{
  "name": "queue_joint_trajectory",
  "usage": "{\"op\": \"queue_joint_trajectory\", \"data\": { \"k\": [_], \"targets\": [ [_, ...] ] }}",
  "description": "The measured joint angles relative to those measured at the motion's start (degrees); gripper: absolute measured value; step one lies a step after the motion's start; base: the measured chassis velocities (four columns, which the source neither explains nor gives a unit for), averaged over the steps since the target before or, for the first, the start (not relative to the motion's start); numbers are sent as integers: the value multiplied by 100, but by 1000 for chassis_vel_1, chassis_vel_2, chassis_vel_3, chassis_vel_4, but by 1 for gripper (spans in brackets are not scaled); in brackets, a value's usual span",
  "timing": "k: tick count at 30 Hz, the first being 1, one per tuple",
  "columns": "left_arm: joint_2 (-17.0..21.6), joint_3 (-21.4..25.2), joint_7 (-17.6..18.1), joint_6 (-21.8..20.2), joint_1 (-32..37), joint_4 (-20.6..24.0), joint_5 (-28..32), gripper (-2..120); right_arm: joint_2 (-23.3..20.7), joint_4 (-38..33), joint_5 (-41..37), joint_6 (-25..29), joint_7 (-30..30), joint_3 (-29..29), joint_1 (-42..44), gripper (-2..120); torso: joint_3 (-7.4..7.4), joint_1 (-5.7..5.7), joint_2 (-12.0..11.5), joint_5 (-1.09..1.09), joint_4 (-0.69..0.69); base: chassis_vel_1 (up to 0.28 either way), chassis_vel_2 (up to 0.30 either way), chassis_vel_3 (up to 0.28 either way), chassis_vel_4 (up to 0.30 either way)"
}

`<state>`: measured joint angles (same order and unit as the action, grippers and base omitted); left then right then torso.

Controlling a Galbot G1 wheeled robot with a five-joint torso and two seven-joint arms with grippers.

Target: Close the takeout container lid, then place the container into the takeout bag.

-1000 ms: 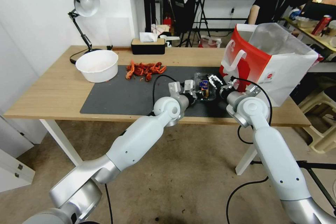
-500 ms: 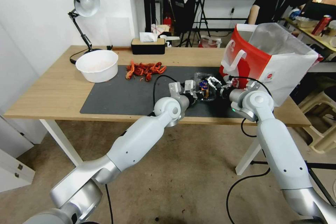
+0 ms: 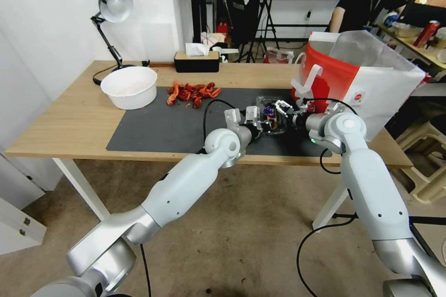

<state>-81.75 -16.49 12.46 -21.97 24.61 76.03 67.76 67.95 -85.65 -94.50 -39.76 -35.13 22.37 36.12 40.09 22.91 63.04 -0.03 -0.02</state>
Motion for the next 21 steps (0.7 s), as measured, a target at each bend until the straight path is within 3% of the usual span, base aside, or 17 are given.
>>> {"op": "queue_joint_trajectory", "data": {
  "k": [4, 6, 9, 12, 21],
  "targets": [
    [1, 0, -1, 9, -11, 1, 6, 0, 10, 18, 1, 0, -44, 2, -2, 80, 0, 0, 0, -1, -1, 0, 0, 0, 0],
    [1, 0, -1, 16, -13, 2, 13, 0, 20, 46, 52, 17, -45, 3, 10, 67, 0, -1, 1, 1, -2, 0, 0, 0, 0],
    [2, 0, -1, 20, -14, 5, 17, 0, 28, 54, 107, 40, -41, 0, 27, 59, 0, 0, 1, 1, -1, 0, 0, 0, 0],
    [5, -1, -1, 33, -19, 5, 19, 0, 34, 79, 168, 59, -42, -21, 35, 43, 1, 0, 0, 2, -1, 0, 0, 0, 0],
    [7, 14, -9, 97, -64, -48, 45, 0, 41, 106, 199, 82, -43, -57, 37, 14, 3, 2, -2, 4, 5, 0, 0, 0, 0]
  ]
}}
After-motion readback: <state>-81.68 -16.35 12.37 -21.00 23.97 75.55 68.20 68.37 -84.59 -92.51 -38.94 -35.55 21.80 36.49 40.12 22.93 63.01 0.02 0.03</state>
